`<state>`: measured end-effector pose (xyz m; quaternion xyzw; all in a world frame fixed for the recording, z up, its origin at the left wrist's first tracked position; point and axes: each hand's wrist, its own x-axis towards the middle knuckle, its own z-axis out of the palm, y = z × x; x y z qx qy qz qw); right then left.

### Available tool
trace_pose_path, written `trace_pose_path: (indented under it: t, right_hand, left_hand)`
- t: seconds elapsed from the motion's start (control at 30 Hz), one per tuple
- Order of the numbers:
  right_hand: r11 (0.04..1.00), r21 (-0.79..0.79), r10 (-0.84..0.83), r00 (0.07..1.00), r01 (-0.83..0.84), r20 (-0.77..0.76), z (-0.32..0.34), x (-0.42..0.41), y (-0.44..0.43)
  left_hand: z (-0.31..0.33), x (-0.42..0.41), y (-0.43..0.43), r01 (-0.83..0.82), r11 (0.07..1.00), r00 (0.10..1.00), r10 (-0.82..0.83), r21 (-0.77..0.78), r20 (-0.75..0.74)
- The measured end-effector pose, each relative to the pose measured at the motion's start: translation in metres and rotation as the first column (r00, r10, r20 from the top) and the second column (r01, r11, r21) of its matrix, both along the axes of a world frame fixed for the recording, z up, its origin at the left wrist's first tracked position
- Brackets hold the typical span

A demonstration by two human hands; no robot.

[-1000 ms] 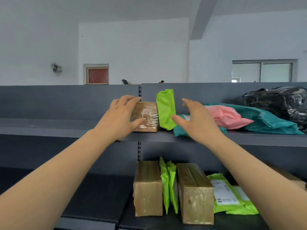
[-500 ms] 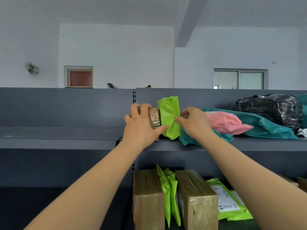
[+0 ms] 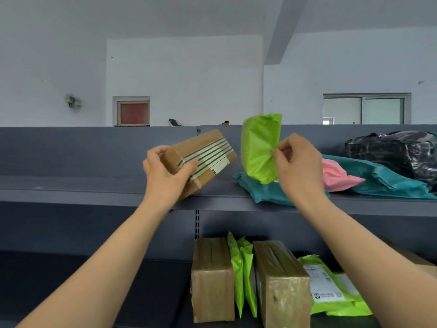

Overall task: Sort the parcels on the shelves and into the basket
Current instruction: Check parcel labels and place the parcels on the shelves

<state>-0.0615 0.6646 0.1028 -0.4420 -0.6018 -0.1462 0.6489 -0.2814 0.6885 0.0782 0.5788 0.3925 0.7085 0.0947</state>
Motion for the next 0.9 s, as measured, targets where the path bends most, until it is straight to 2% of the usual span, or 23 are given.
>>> trace_pose_path:
  t: [0.07, 0.17, 0.23, 0.33, 0.47, 0.63, 0.7, 0.77, 0.83, 0.9]
  right_hand:
    - [0.999, 0.047, 0.003, 1.0, -0.003, -0.003, -0.002, 0.003, -0.005]
    - [0.996, 0.077, -0.044, 0.998, 0.041, 0.043, -0.007, 0.009, -0.008]
    - [0.991, 0.075, -0.116, 0.988, 0.108, 0.103, -0.012, 0.012, -0.008]
    - [0.978, 0.066, -0.206, 0.961, 0.197, 0.185, -0.018, 0.016, -0.008]
    - [0.973, 0.064, -0.229, 0.949, 0.22, 0.219, -0.022, 0.019, -0.01]
    - [0.976, 0.053, -0.218, 0.956, 0.212, 0.198, -0.018, 0.023, -0.014]
    - [0.976, 0.045, -0.217, 0.955, 0.212, 0.202, -0.017, 0.023, -0.014]
    - [0.974, 0.038, -0.227, 0.95, 0.224, 0.216, -0.016, 0.021, -0.014]
    - [0.971, 0.031, -0.238, 0.942, 0.238, 0.236, -0.015, 0.017, -0.014]
    - [0.968, 0.031, -0.249, 0.935, 0.249, 0.253, -0.014, 0.014, -0.013]
  left_hand:
    - [-0.004, -0.001, -0.01, -0.064, 0.997, 0.997, 0.065, 0.035, -0.044]
    - [-0.014, 0.001, -0.019, -0.156, 0.971, 0.927, 0.207, 0.179, -0.314]
    - [-0.02, 0.002, -0.021, -0.201, 0.945, 0.819, 0.307, 0.258, -0.486]
    - [-0.025, 0.002, -0.018, -0.235, 0.903, 0.701, 0.414, 0.36, -0.581]
    - [-0.034, 0.0, -0.011, -0.295, 0.817, 0.387, 0.576, 0.496, -0.72]
    - [-0.019, 0.002, -0.006, -0.209, 0.779, 0.209, 0.626, 0.592, -0.751]
    - [-0.01, 0.003, -0.002, -0.207, 0.843, 0.239, 0.535, 0.496, -0.81]
    - [-0.001, 0.002, 0.002, -0.216, 0.936, 0.358, 0.342, 0.28, -0.869]
    - [0.005, 0.0, 0.008, -0.212, 0.968, 0.409, 0.212, 0.134, -0.887]
    - [0.007, 0.0, 0.009, -0.227, 0.971, 0.441, 0.168, 0.072, -0.881]
